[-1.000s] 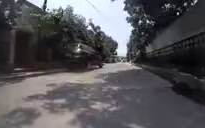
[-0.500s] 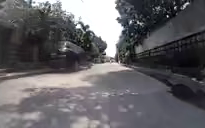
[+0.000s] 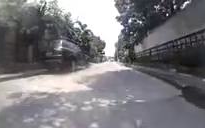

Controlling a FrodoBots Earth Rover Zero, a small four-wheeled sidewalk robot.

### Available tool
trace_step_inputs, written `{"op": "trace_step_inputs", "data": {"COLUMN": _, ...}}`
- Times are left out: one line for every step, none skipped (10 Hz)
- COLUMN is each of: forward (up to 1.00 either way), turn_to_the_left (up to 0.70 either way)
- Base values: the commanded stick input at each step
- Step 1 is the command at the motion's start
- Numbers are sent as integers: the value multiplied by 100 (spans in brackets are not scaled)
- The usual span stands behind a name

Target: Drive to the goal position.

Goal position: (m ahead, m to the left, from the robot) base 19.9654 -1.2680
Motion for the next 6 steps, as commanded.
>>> {"op": "trace_step_inputs", "data": {"forward": 85, "turn_to_the_left": 0}}
{"op": "trace_step_inputs", "data": {"forward": 85, "turn_to_the_left": 0}}
{"op": "trace_step_inputs", "data": {"forward": 85, "turn_to_the_left": 0}}
{"op": "trace_step_inputs", "data": {"forward": 85, "turn_to_the_left": 0}}
{"op": "trace_step_inputs", "data": {"forward": 85, "turn_to_the_left": 0}}
{"op": "trace_step_inputs", "data": {"forward": 85, "turn_to_the_left": 0}}
